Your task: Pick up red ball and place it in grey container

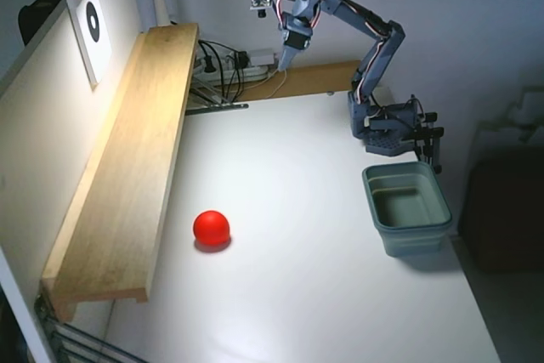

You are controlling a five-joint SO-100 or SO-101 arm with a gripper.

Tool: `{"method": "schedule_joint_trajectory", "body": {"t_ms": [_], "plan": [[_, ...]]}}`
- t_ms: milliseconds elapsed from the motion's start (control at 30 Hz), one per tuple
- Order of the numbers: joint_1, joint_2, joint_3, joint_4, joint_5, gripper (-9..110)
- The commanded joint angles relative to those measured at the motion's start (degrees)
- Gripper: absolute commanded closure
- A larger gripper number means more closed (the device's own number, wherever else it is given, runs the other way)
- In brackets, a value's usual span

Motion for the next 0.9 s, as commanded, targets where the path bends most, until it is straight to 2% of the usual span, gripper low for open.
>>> {"method": "schedule_joint_trajectory", "body": {"t_ms": [0,533,867], "plan": [[0.56,1.96,-1.18,0.68,0.09,63],[0.01,1.96,-1.18,0.68,0.09,63],[-16.54,1.96,-1.18,0.68,0.09,63]]}}
